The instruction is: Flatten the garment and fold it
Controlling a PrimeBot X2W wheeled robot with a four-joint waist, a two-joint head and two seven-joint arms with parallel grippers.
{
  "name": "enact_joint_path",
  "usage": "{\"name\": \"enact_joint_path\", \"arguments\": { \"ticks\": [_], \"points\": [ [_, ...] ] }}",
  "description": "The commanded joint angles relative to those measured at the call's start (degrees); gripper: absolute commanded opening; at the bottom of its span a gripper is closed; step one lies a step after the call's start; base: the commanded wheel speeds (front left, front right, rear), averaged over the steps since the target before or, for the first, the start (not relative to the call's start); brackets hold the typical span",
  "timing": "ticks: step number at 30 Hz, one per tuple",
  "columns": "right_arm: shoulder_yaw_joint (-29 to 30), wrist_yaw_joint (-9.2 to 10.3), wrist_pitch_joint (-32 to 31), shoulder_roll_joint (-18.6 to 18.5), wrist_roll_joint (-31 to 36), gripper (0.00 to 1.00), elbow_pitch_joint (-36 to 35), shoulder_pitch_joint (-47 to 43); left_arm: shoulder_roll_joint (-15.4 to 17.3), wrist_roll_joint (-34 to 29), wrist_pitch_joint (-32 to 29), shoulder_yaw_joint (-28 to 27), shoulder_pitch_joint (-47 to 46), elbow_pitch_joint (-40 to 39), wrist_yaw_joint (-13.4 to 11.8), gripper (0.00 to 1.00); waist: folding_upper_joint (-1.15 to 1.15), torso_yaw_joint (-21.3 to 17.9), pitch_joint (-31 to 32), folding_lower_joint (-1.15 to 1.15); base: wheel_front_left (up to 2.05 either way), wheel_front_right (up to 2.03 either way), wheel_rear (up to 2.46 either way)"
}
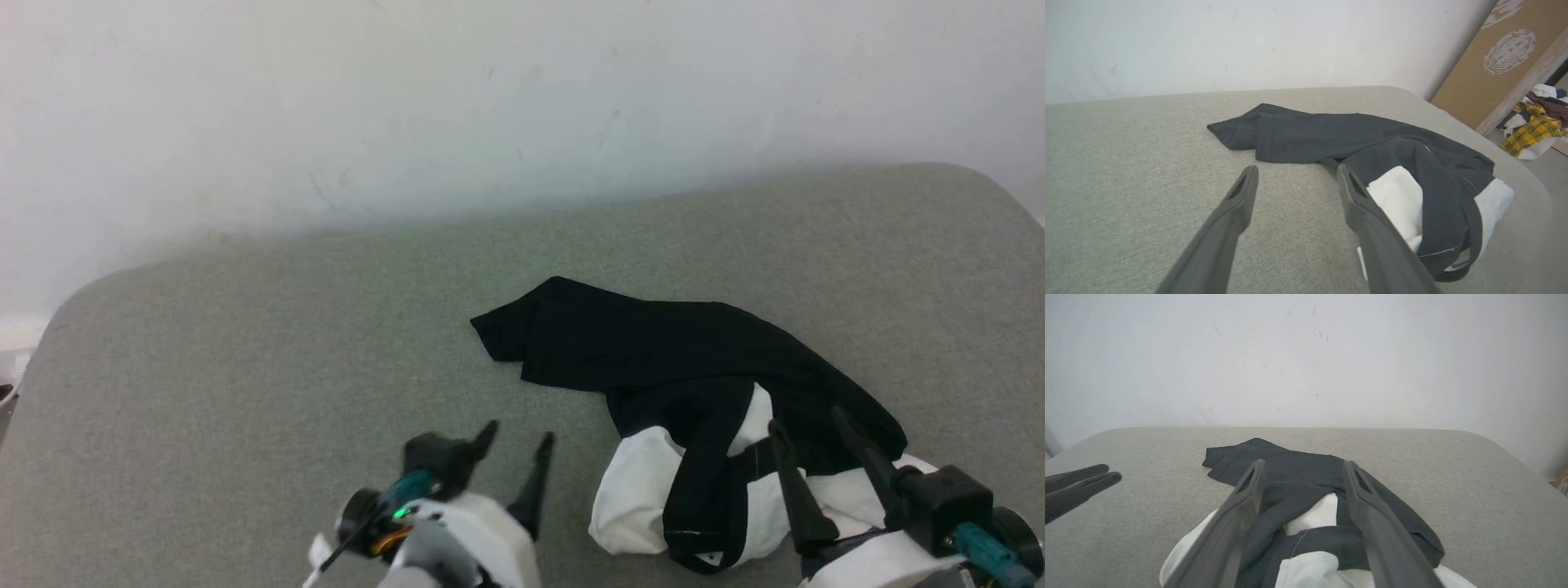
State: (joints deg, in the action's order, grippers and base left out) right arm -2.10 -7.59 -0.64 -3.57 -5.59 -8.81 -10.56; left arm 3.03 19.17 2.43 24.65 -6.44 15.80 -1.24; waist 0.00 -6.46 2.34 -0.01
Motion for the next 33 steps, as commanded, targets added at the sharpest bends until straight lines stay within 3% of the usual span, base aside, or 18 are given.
{"name": "enact_joint_path", "arguments": {
  "ticks": [1, 6, 15, 17, 18, 24, 27, 30, 33],
  "points": [
    [-0.82, 0.1, -0.48, 0.2, 0.14, 1.0, -1.63, -0.94, -0.06, 0.8, -1.78, 1.47, -2.36, 1.1, 1.02, 1.0, 0.0, -0.49, -0.62, 0.01, 0.0, 0.0, 0.0],
    [-3.5, 0.1, -2.1, 0.31, 0.01, 1.0, -4.96, -2.08, -0.12, 4.71, -10.05, 8.14, -8.24, 6.37, 3.62, 1.0, 0.0, -2.12, -1.66, 0.01, 0.0, 0.0, 0.0],
    [-4.55, 0.1, -2.96, 0.34, -0.87, 1.0, -5.3, -1.85, -0.14, 9.75, -20.69, 16.39, -14.47, 14.86, 3.6, 1.0, 0.0, -4.06, -2.56, 0.01, 0.0, 0.0, 0.0],
    [-4.59, 0.1, -2.86, 0.36, -1.12, 1.0, -5.05, -1.69, -0.14, 10.74, -21.15, 17.41, -15.58, 15.69, 3.53, 0.42, 0.0, -4.25, -2.78, 0.01, 0.0, 0.0, 0.0],
    [-4.56, 0.1, -2.81, 0.37, -1.22, 1.0, -4.89, -1.62, -0.14, 10.82, -20.3, 17.54, -16.31, 15.8, 3.15, 0.0, 0.0, -4.3, -2.9, 0.01, 0.0, 0.0, 0.0],
    [-3.4, 0.1, -2.32, 0.47, -1.91, 1.0, -3.74, -1.59, 0.08, 10.56, -12.38, 15.24, -20.12, 14.27, 0.67, 0.0, 0.0, -3.5, -2.84, 0.01, 0.0, 0.0, 0.0],
    [-2.6, 0.1, -2.2, 0.52, -2.11, 1.0, -3.17, -1.9, 1.84, 10.55, -9.29, 12.78, -20.05, 10.37, -1.28, 0.0, 0.0, -2.76, -2.27, 0.01, 0.0, 0.0, 0.0],
    [-1.77, 0.1, -2.19, 0.57, -2.28, 1.0, -2.83, -2.44, 5.18, 11.23, -8.19, 9.71, -16.66, 4.04, -4.48, 0.0, 0.0, -1.93, -1.65, 0.01, 0.0, 0.0, 0.0],
    [-1.11, 0.1, -2.25, 0.61, -2.51, 1.0, -2.52, -3.16, 9.22, 12.5, -8.31, 5.75, -9.35, -3.87, -9.74, 0.0, 0.0, -1.23, -1.29, 0.01, 0.0, 0.0, 0.0]
  ]
}}
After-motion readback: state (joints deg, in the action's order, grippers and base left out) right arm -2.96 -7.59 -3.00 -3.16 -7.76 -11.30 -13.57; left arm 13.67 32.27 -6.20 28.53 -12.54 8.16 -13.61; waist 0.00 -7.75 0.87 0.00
